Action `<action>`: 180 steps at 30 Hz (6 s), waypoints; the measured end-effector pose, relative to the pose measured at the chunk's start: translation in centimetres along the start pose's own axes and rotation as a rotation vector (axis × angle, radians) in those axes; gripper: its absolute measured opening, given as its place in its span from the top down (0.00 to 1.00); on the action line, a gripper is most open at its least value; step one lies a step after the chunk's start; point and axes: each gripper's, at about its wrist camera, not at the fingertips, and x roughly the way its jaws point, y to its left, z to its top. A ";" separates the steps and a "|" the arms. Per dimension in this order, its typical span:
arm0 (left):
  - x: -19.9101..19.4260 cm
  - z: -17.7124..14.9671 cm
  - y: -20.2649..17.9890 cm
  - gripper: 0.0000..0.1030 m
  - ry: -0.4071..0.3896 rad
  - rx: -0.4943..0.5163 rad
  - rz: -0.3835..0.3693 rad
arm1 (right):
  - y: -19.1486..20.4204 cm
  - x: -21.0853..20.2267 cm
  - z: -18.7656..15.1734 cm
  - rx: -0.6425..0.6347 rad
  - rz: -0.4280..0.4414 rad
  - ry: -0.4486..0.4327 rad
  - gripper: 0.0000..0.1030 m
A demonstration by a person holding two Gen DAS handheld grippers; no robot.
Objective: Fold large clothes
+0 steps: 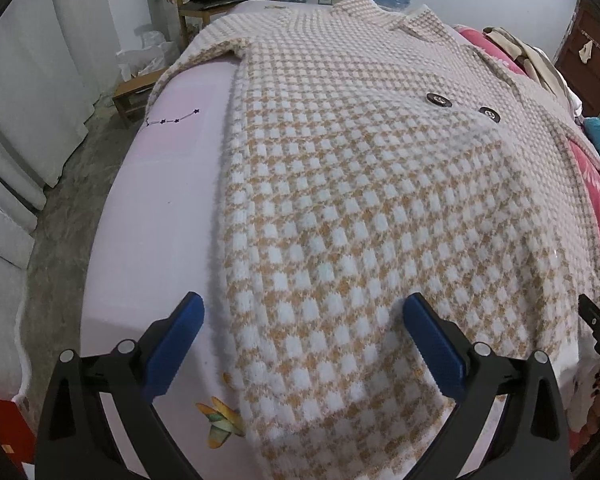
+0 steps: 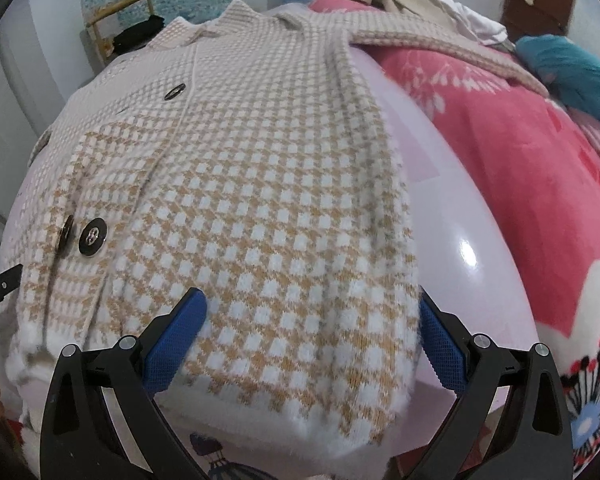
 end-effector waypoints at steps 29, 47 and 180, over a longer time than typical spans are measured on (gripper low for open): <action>-2.8 -3.1 4.4 0.43 -0.083 -0.112 -0.282 | -6.0 0.5 2.2 0.122 0.322 0.030 0.27; -2.4 -4.1 5.5 0.65 0.012 -0.222 -0.473 | -8.3 1.0 0.6 0.232 0.444 0.156 0.75; 2.2 14.9 1.6 0.20 -0.182 -0.090 0.013 | 6.0 0.8 19.9 -0.110 0.544 -0.034 0.25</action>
